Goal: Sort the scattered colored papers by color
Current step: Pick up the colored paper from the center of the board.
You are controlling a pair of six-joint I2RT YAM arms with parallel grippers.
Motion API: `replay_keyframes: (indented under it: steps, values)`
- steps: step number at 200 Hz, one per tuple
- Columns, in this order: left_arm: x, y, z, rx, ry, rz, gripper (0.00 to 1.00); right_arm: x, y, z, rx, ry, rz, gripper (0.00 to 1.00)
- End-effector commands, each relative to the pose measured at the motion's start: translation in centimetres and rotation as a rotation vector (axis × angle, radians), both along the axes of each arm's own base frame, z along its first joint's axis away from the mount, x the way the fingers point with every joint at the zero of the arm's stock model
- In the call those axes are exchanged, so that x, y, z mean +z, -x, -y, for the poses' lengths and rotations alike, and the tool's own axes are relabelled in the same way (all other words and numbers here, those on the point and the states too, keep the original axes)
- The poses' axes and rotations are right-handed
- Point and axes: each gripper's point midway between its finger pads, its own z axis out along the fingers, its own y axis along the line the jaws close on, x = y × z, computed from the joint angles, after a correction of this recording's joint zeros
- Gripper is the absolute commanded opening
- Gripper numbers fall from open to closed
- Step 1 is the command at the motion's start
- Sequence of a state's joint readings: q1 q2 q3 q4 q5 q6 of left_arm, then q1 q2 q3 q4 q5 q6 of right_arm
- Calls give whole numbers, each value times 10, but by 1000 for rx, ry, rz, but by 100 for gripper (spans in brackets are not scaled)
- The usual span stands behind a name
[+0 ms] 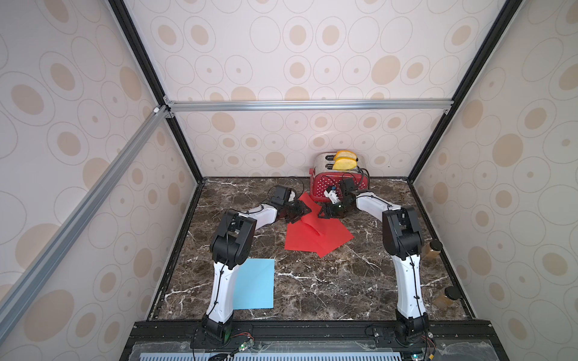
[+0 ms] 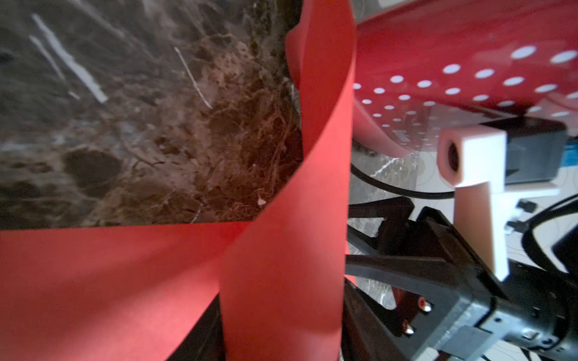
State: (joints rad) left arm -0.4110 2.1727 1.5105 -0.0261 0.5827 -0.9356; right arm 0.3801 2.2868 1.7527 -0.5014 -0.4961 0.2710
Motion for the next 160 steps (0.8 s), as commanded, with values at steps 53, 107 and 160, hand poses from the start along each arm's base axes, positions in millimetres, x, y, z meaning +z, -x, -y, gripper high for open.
replay_keyframes:
  steps: [53, 107, 160]
  values:
    - [70, 3, -11, 83, 326, 83, 57, -44, 5, 37, -99, 101, -111, 65]
    - [43, 3, -12, 85, 295, 55, 54, -44, 6, 36, -97, 100, -116, 65]
    - [8, 15, -28, 44, 55, 1, 23, -43, 7, 37, -98, 99, -118, 65]
